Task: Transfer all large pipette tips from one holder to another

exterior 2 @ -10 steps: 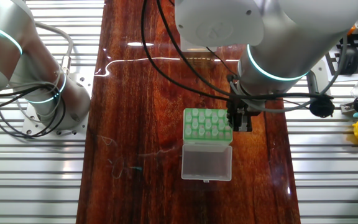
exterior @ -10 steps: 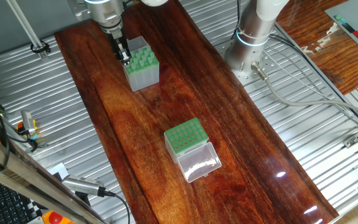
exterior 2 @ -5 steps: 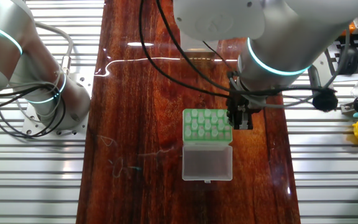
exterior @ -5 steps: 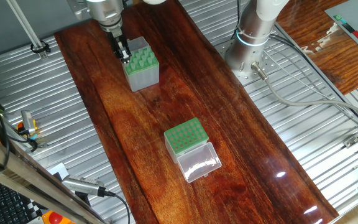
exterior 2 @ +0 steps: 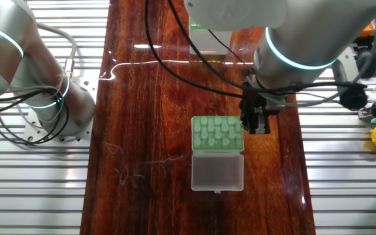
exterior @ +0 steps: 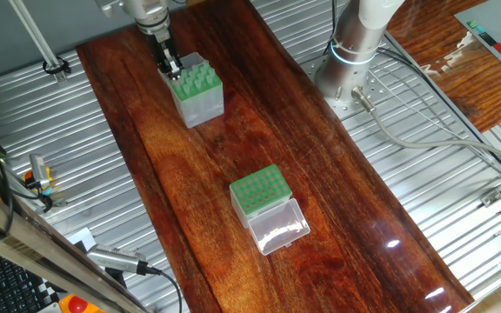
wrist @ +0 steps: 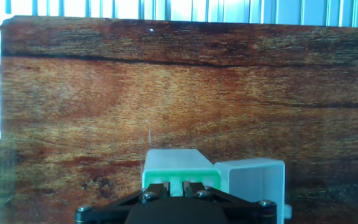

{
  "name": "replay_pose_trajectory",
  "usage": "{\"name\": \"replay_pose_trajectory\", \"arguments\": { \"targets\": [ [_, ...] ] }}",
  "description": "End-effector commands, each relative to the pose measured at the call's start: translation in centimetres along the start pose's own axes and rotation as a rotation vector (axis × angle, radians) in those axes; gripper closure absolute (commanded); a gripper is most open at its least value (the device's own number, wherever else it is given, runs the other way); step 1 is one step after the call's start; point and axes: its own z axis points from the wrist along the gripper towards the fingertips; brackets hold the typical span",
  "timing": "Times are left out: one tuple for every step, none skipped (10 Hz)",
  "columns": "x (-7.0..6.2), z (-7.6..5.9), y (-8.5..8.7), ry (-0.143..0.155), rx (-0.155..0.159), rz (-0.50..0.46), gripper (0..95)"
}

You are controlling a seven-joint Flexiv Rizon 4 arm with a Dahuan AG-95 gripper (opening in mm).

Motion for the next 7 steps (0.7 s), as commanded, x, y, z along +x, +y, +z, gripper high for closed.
{"name": "replay_pose_trajectory", "arguments": {
  "targets": [
    [-0.1,-0.6,0.2,0.003,0.003,0.0,95.0],
    [-0.2,-0.9,0.3,0.001,0.002,-0.001,95.0],
    [-0.3,-1.2,0.4,0.002,0.003,-0.002,95.0],
    [-0.3,-1.5,0.5,0.003,0.003,-0.003,95.0],
    [-0.3,-1.7,0.6,0.002,0.002,-0.004,95.0],
    [-0.3,-2.0,0.7,0.002,0.002,-0.006,95.0],
    [-0.3,-2.2,0.9,0.001,0.002,-0.008,95.0]
  ]
}}
